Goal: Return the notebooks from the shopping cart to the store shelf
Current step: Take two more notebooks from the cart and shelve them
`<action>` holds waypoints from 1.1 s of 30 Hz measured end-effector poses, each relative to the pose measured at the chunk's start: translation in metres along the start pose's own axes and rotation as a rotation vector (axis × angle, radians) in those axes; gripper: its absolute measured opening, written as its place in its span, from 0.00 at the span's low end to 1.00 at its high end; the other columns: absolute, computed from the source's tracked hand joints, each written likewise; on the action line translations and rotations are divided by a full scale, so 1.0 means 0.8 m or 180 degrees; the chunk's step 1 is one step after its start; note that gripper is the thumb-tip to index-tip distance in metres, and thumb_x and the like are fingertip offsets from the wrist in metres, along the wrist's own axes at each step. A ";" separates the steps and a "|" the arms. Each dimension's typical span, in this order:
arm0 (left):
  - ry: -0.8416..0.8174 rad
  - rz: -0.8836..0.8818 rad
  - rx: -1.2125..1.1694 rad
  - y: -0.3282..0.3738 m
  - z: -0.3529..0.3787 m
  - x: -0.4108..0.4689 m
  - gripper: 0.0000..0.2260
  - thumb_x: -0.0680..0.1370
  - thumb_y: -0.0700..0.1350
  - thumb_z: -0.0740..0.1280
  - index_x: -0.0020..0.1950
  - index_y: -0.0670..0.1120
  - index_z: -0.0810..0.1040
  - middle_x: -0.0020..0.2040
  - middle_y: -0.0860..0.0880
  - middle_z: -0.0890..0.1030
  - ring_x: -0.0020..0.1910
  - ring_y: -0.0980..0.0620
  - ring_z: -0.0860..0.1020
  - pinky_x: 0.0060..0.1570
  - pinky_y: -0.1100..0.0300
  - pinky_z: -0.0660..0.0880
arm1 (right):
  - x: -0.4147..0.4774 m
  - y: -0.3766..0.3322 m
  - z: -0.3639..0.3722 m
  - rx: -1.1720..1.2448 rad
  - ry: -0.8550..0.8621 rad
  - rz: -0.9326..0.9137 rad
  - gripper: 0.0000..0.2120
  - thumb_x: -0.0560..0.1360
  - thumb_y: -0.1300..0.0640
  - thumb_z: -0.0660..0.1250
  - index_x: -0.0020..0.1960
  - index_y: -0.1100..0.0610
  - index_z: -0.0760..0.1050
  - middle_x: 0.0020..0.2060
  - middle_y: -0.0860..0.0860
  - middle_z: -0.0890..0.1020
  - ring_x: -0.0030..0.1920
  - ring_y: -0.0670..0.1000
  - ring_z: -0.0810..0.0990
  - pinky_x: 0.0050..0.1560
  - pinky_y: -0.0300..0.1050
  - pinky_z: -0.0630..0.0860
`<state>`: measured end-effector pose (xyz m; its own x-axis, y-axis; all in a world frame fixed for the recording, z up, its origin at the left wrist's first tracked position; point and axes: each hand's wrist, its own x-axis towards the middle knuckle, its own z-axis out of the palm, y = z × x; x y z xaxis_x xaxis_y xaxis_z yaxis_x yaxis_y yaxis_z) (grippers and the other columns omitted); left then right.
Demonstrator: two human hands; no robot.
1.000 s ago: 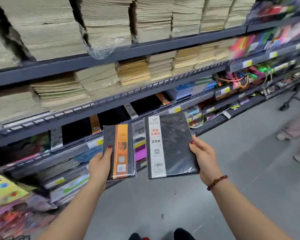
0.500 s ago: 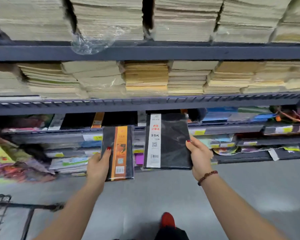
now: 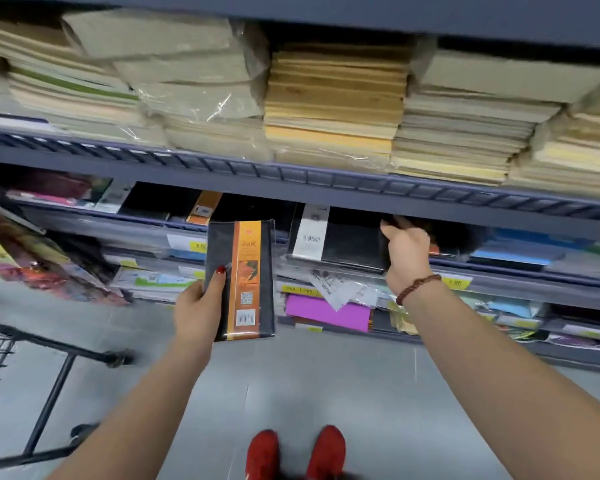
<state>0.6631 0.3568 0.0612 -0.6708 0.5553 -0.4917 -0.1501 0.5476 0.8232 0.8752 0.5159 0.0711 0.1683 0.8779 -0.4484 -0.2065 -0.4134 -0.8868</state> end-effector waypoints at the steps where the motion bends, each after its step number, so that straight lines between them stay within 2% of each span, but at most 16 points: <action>1: -0.0023 -0.0023 -0.0023 -0.006 0.002 0.003 0.15 0.78 0.53 0.63 0.41 0.42 0.75 0.38 0.45 0.82 0.37 0.45 0.80 0.38 0.55 0.77 | 0.007 0.001 0.007 0.0089 0.0073 0.0023 0.08 0.74 0.70 0.64 0.47 0.59 0.76 0.39 0.50 0.78 0.39 0.46 0.76 0.44 0.37 0.73; 5: -0.0102 -0.0040 -0.0063 -0.029 0.016 0.010 0.16 0.78 0.53 0.63 0.37 0.43 0.72 0.35 0.46 0.81 0.35 0.45 0.79 0.35 0.57 0.75 | 0.036 0.010 0.022 0.0073 0.0272 -0.0236 0.12 0.73 0.72 0.66 0.44 0.55 0.72 0.37 0.46 0.75 0.33 0.37 0.74 0.34 0.28 0.71; 7: -0.0109 -0.0033 -0.0123 -0.036 0.023 0.012 0.17 0.78 0.52 0.63 0.34 0.44 0.69 0.29 0.51 0.78 0.31 0.51 0.77 0.29 0.61 0.71 | 0.049 0.019 0.026 -0.0176 0.0199 -0.0551 0.11 0.74 0.72 0.63 0.45 0.57 0.73 0.37 0.45 0.75 0.31 0.33 0.75 0.34 0.25 0.70; 10: -0.0109 0.0062 -0.0156 -0.043 0.027 0.019 0.17 0.79 0.51 0.63 0.32 0.45 0.67 0.20 0.57 0.73 0.21 0.62 0.71 0.21 0.71 0.67 | 0.061 0.022 0.033 -0.0472 -0.0003 -0.0572 0.08 0.78 0.66 0.62 0.56 0.60 0.73 0.37 0.46 0.80 0.37 0.38 0.78 0.41 0.31 0.71; 13: -0.0171 0.0197 -0.0205 -0.046 0.024 0.022 0.15 0.79 0.50 0.63 0.35 0.45 0.72 0.21 0.59 0.75 0.21 0.63 0.73 0.21 0.73 0.66 | 0.057 0.024 0.032 -0.1967 -0.0522 -0.0470 0.14 0.75 0.50 0.67 0.55 0.59 0.76 0.50 0.51 0.80 0.52 0.48 0.76 0.55 0.37 0.71; 15: -0.0222 0.0255 -0.0225 -0.046 0.019 0.027 0.15 0.79 0.50 0.63 0.35 0.44 0.72 0.20 0.59 0.74 0.20 0.64 0.72 0.20 0.74 0.65 | 0.042 0.028 0.024 -0.3244 -0.0634 -0.0401 0.23 0.70 0.38 0.67 0.40 0.59 0.76 0.37 0.58 0.79 0.45 0.54 0.77 0.50 0.44 0.73; 16: -0.0243 0.0263 -0.0239 -0.047 0.017 0.030 0.15 0.79 0.50 0.63 0.36 0.44 0.73 0.20 0.59 0.74 0.20 0.63 0.72 0.21 0.74 0.65 | 0.037 0.032 0.019 -0.3534 -0.0555 -0.0716 0.25 0.68 0.36 0.68 0.41 0.60 0.76 0.37 0.59 0.79 0.45 0.56 0.78 0.49 0.47 0.74; 17: -0.0246 0.0246 -0.0241 -0.048 0.015 0.032 0.15 0.79 0.51 0.63 0.36 0.44 0.73 0.21 0.59 0.75 0.21 0.63 0.72 0.21 0.73 0.66 | 0.032 0.038 0.013 -0.3589 -0.0527 -0.1115 0.29 0.67 0.36 0.70 0.52 0.60 0.78 0.46 0.61 0.81 0.53 0.58 0.77 0.55 0.50 0.74; 18: -0.0254 0.0249 -0.0250 -0.050 0.012 0.036 0.15 0.79 0.51 0.63 0.36 0.44 0.74 0.21 0.59 0.75 0.22 0.63 0.72 0.22 0.73 0.67 | 0.027 0.044 0.007 -0.3545 -0.0597 -0.1427 0.33 0.67 0.38 0.71 0.65 0.56 0.73 0.59 0.59 0.77 0.64 0.58 0.71 0.64 0.52 0.70; 19: -0.0256 0.0267 -0.0266 -0.050 0.009 0.039 0.15 0.78 0.51 0.63 0.37 0.44 0.75 0.22 0.58 0.76 0.22 0.62 0.73 0.23 0.72 0.68 | 0.021 0.050 0.002 -0.3401 -0.0678 -0.1652 0.35 0.67 0.41 0.72 0.70 0.50 0.67 0.67 0.57 0.70 0.70 0.57 0.63 0.70 0.51 0.64; 21: -0.0297 0.0318 -0.0246 -0.052 0.005 0.045 0.16 0.78 0.52 0.63 0.38 0.42 0.75 0.26 0.55 0.75 0.26 0.58 0.73 0.27 0.68 0.68 | 0.017 0.064 -0.004 -0.3139 -0.0749 -0.1907 0.29 0.70 0.46 0.71 0.69 0.45 0.69 0.71 0.56 0.63 0.73 0.53 0.56 0.72 0.46 0.58; 23: -0.0319 0.0326 -0.0204 -0.053 0.003 0.050 0.17 0.78 0.54 0.64 0.40 0.40 0.76 0.31 0.50 0.75 0.31 0.54 0.71 0.31 0.62 0.67 | 0.024 0.074 -0.004 -0.3150 -0.0681 -0.1998 0.23 0.72 0.48 0.70 0.66 0.44 0.71 0.72 0.56 0.62 0.73 0.54 0.56 0.69 0.41 0.56; 26: -0.0362 0.0297 -0.0193 -0.054 0.002 0.058 0.15 0.78 0.54 0.64 0.40 0.45 0.78 0.32 0.53 0.78 0.28 0.58 0.74 0.33 0.63 0.70 | 0.030 0.070 0.011 -0.3548 -0.0506 -0.2139 0.23 0.73 0.45 0.67 0.67 0.42 0.70 0.71 0.56 0.68 0.72 0.52 0.62 0.64 0.40 0.60; 29: -0.0433 0.0296 -0.0226 -0.056 0.003 0.064 0.18 0.77 0.56 0.64 0.44 0.40 0.78 0.37 0.48 0.80 0.35 0.53 0.76 0.37 0.60 0.71 | 0.033 0.065 0.022 -0.3871 -0.0250 -0.2101 0.21 0.74 0.42 0.65 0.66 0.38 0.70 0.73 0.50 0.65 0.67 0.52 0.70 0.62 0.45 0.68; 31: -0.0392 0.0265 -0.0275 -0.057 0.004 0.065 0.22 0.76 0.57 0.65 0.45 0.36 0.74 0.38 0.45 0.75 0.36 0.51 0.72 0.36 0.60 0.69 | 0.032 0.067 0.020 -0.3821 -0.0247 -0.2152 0.20 0.73 0.42 0.65 0.65 0.36 0.71 0.72 0.48 0.68 0.66 0.52 0.72 0.61 0.47 0.70; 33: -0.0353 0.0261 -0.0301 -0.057 0.007 0.063 0.19 0.77 0.56 0.65 0.42 0.39 0.73 0.34 0.48 0.74 0.30 0.56 0.72 0.28 0.68 0.68 | 0.032 0.070 0.015 -0.3733 -0.0251 -0.2234 0.19 0.72 0.42 0.66 0.63 0.35 0.72 0.73 0.46 0.66 0.68 0.52 0.70 0.62 0.48 0.70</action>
<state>0.6404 0.3636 -0.0028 -0.6002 0.6641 -0.4457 -0.1693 0.4392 0.8823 0.8564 0.5177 0.0113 -0.1648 0.9809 0.1029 0.8354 0.1943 -0.5141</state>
